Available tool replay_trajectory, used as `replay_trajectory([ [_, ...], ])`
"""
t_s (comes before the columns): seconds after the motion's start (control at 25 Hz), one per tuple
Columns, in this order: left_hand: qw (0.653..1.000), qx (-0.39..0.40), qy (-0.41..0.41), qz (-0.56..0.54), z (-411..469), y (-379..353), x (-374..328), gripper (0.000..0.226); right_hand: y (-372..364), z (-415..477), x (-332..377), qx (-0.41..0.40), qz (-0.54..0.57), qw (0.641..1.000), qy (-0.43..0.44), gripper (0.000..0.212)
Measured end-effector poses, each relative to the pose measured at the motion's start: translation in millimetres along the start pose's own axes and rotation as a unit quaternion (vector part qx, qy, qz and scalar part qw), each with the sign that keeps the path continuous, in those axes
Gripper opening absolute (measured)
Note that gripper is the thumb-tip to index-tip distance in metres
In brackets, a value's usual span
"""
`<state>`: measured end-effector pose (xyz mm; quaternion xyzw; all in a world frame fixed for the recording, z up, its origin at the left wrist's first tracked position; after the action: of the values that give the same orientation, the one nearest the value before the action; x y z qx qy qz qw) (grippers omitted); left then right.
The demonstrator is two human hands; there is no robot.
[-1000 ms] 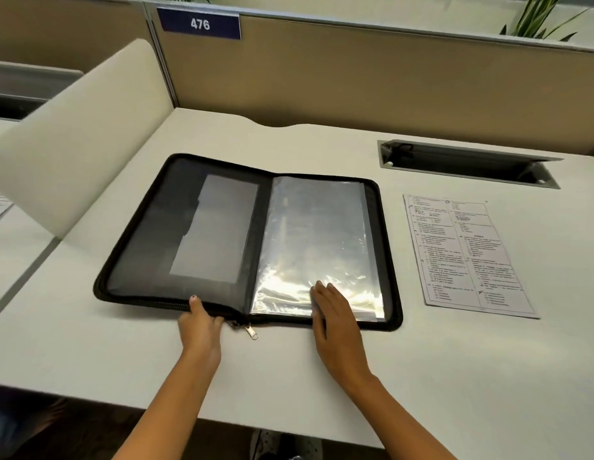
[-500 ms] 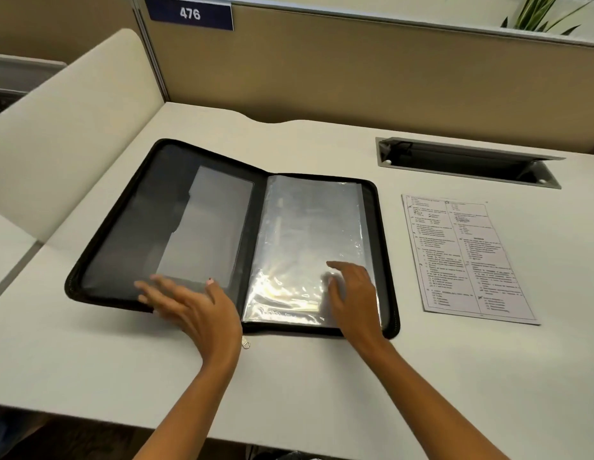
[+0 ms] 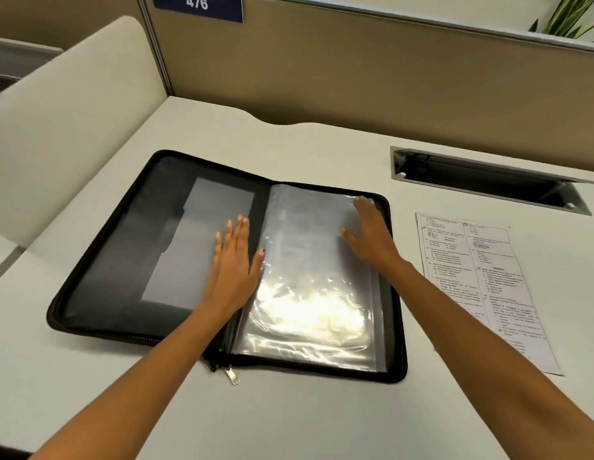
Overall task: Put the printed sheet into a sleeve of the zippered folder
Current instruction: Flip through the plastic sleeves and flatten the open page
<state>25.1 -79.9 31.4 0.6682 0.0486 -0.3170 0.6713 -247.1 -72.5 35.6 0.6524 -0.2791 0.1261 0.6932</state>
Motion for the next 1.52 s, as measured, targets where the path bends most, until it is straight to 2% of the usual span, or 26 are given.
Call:
replay_trajectory([
  [0.12,0.996,0.025,-0.016,0.088,1.6,-18.5,7.6,0.067,-2.8,24.5,-13.6,0.033,-0.078,0.996,0.01,0.073],
  [0.24,0.995,0.017,-0.009,0.1,-3.4,-24.2,10.9,0.067,-5.1,26.0,-15.5,0.033,-0.091,0.995,0.039,0.068],
  [0.32,0.995,0.017,-0.009,0.097,-3.9,-24.1,9.1,0.068,0.4,24.5,-6.6,0.003,-0.078,0.992,0.095,0.061],
  [0.4,0.996,0.017,-0.011,0.083,-4.1,-21.4,6.3,0.067,9.6,19.5,3.5,-0.036,-0.007,0.991,0.126,0.054],
  [0.52,1.0,0.019,0.005,0.0,-7.1,-14.6,2.1,0.065,22.8,4.7,1.2,-0.094,0.193,0.976,0.027,0.059],
  [0.6,0.998,0.026,0.02,-0.059,-10.8,-12.2,-0.6,0.067,25.2,-13.5,-9.0,-0.131,0.32,0.936,-0.063,0.063],
  [0.68,0.991,0.046,0.047,-0.115,-16.7,-11.9,-3.2,0.069,23.9,-37.8,-19.3,-0.147,0.359,0.911,-0.14,0.066],
  [0.76,0.983,0.064,0.071,-0.158,-21.4,-10.7,-9.1,0.067,16.2,-63.7,-22.8,-0.124,0.398,0.886,-0.205,0.061],
  [0.88,0.979,0.031,0.062,-0.191,-20.9,4.3,-26.3,0.051,0.4,-94.9,-0.5,-0.065,0.497,0.834,-0.232,0.041],
  [1.0,0.962,0.017,0.065,-0.266,-16.8,23.0,-51.1,0.035,-3.8,-110.7,42.0,-0.065,0.496,0.847,-0.181,0.025],
  [1.12,0.919,0.022,0.127,-0.373,-15.7,36.4,-62.6,0.035,-14.2,-117.0,99.6,-0.024,0.477,0.873,-0.098,0.027],
  [1.24,0.941,-0.042,0.166,-0.293,-12.1,59.3,-46.2,0.036,-25.5,-116.9,143.4,0.017,0.375,0.927,-0.008,0.025],
  [1.36,0.94,-0.049,0.22,-0.256,-5.6,70.9,-4.3,0.018,-26.2,-110.8,149.7,0.028,0.349,0.937,0.017,0.026],
  [1.44,0.941,-0.039,0.26,-0.215,-1.6,79.9,32.6,0.015,-20.8,-103.3,134.4,0.007,0.331,0.944,0.009,0.025],
  [1.52,0.946,-0.06,0.292,-0.128,1.4,91.8,62.0,0.017,-12.8,-92.4,111.0,-0.02,0.295,0.955,-0.005,0.024],
])
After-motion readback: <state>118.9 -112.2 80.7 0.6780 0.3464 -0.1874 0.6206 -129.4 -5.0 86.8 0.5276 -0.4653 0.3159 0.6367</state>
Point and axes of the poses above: each hand's wrist, its own z-axis towards the middle knuckle, its own y-axis out of the back of the hand, x = y × z, the point moved 6 cm from there along z, towards the middle knuckle, and after that the axes turned 1 degree about z, right-handed, at the moved point
